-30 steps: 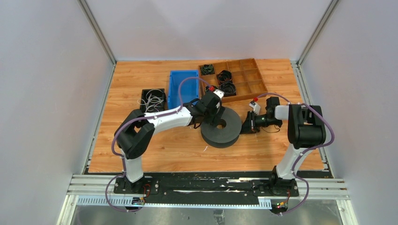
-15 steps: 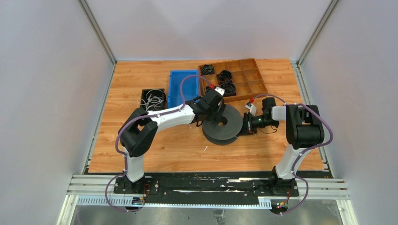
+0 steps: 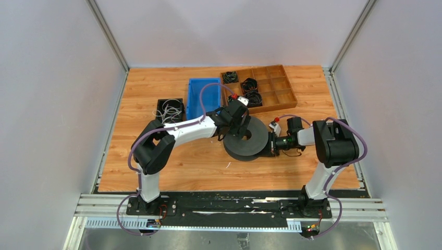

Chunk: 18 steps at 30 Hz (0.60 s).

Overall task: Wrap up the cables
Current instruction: Adjust the cable on the cable reel.

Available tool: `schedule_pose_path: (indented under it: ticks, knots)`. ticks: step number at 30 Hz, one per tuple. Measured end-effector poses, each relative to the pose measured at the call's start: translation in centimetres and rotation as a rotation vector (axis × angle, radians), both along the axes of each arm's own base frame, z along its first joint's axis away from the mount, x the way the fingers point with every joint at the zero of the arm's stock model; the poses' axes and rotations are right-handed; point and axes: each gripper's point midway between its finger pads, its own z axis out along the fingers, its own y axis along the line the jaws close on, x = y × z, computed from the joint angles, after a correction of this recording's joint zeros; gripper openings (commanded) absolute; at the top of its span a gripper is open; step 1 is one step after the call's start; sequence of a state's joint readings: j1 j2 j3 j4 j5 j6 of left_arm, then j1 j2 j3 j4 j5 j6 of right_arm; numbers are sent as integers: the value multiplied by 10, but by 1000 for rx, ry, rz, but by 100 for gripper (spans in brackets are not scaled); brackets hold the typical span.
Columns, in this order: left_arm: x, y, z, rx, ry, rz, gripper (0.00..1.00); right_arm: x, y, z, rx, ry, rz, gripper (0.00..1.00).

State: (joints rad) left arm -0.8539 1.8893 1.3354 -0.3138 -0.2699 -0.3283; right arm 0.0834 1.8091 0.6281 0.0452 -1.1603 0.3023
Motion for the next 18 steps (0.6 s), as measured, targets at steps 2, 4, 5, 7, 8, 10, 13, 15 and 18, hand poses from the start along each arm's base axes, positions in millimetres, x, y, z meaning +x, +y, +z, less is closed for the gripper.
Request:
schedule_pose_path:
  ticks: [2,4,5,7,8,10,13,15,18]
  knots:
    - [-1,-2,0,-9,7,-1,88,2,0,0,0,-9,-1,8]
    - [-3,-4,0,-21,17,-4,89,2,0,1,-1,-15,-1,8]
    - [-4,-5,0,-25,21,-7,90,3,0,2,-3,-22,-1,8]
    - [-7,-8,-1,-32,27,-14,90,4,-1,4,-7,-38,-1,8]
    - [-9,-10,0,-36,30,-20,91,4,-1,4,-8,-42,-1,9]
    - [-10,-11,1,-40,31,-25,92,5,-1,5,-10,-47,-1,10]
    - [-12,-12,4,-48,32,-31,92,6,-1,3,-9,-40,0,11]
    - [-12,-13,6,-53,31,-33,93,7,-1,1,-7,-33,1,12]
    - [-12,-13,7,-54,30,-34,94,8,-2,2,-5,-31,-3,15]
